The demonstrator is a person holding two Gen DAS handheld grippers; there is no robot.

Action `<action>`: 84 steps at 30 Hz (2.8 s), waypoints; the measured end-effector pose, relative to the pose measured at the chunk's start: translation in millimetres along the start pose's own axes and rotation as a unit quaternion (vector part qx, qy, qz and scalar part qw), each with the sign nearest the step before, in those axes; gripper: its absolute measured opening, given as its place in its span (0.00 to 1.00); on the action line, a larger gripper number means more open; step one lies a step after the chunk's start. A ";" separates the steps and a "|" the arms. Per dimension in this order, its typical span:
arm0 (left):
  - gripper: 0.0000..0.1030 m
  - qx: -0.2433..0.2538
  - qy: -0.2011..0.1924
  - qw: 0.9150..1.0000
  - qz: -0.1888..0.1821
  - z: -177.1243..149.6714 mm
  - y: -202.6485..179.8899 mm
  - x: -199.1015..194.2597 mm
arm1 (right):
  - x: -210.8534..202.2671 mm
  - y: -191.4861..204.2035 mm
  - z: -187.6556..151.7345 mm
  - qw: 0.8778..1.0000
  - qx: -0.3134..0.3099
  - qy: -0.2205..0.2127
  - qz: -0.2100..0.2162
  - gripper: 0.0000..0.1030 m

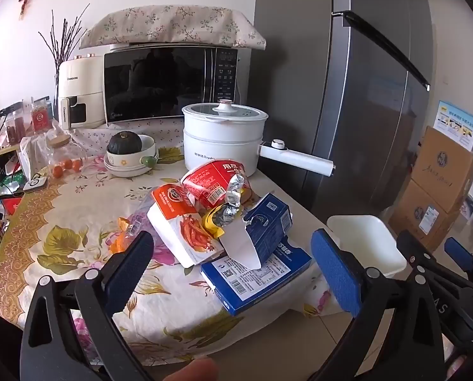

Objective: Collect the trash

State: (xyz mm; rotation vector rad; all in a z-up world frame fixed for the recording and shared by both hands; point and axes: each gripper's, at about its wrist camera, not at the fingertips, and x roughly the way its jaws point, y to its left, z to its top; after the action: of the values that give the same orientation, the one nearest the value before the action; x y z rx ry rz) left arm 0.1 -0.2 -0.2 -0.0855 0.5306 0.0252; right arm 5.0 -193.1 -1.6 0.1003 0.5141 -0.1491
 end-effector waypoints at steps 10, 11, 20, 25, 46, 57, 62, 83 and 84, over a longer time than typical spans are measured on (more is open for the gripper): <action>0.94 0.001 0.002 1.000 0.001 -4.1 6.7 4.3 | -6.2 8.4 3.9 1.000 -0.005 -0.004 -0.002 0.93; 0.94 -0.003 0.003 1.000 0.001 -0.4 5.8 2.5 | -8.7 8.2 4.7 1.000 -0.006 -0.004 -0.002 0.93; 0.94 -0.001 0.003 1.000 0.007 -0.8 -0.5 0.0 | -7.3 6.2 1.4 1.000 -0.016 -0.007 0.002 0.93; 0.94 -0.003 0.005 1.000 0.008 -1.2 0.5 1.1 | -6.2 8.2 2.4 1.000 -0.019 -0.005 0.003 0.93; 0.94 -0.011 0.023 1.000 0.009 -4.1 4.0 9.6 | -0.9 12.3 -4.9 1.000 -0.026 0.000 0.006 0.93; 0.94 -0.011 0.023 1.000 0.012 -4.8 5.0 10.9 | -0.5 13.0 -7.6 1.000 -0.027 0.000 0.004 0.93; 0.94 -0.012 0.025 1.000 0.015 -5.1 5.8 11.7 | -0.2 13.3 -7.7 1.000 -0.027 0.001 0.005 0.93; 0.94 -0.012 0.028 0.999 0.015 -5.5 5.5 12.0 | 2.0 15.0 -11.7 1.000 -0.029 0.006 0.005 0.93; 0.94 -0.012 0.028 0.999 0.016 -5.8 5.9 11.7 | 2.0 14.7 -11.0 1.000 -0.029 0.006 0.005 0.93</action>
State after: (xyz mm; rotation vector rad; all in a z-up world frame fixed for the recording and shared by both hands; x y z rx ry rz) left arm 7.0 5.2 -11.5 -0.1007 0.5879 0.0596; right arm 4.0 -177.4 -11.2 0.0480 0.5293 -0.1240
